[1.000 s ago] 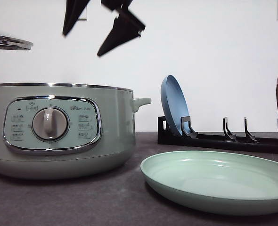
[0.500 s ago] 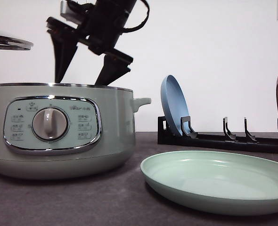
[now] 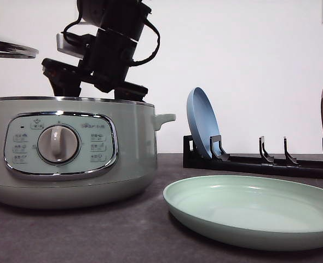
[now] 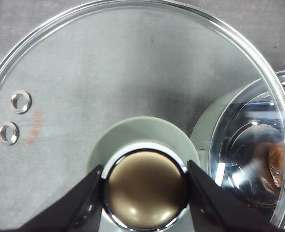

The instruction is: Transfer potato from steamer to green plate

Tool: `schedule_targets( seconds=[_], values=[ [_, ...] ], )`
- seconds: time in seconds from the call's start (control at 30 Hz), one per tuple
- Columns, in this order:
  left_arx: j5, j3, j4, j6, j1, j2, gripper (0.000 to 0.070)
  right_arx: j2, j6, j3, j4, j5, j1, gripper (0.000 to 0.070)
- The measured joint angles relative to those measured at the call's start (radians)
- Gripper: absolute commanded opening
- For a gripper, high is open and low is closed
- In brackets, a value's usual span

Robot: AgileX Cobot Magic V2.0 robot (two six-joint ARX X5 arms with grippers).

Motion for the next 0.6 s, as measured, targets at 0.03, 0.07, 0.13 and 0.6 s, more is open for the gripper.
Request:
schedule_targets(
  seconds=[0.03,0.07,0.13,0.6],
  values=[
    [0.0,0.0,0.0,0.0,0.0,0.0,0.0003,0.005,0.0,0.0,0.0,0.0,0.001,0.0543],
    [0.0,0.0,0.0,0.0,0.0,0.0,0.0003,0.01,0.0,0.0,0.0,0.0,0.002,0.0536],
    [0.0,0.0,0.0,0.0,0.0,0.0,0.0003,0.016,-0.002,0.0,-0.001,0.0,0.004,0.0498],
    [0.0,0.0,0.001,0.0,0.0,0.0,0.0003,0.018,-0.004,0.002,-0.023,0.0,0.009,0.0192]
  ],
)
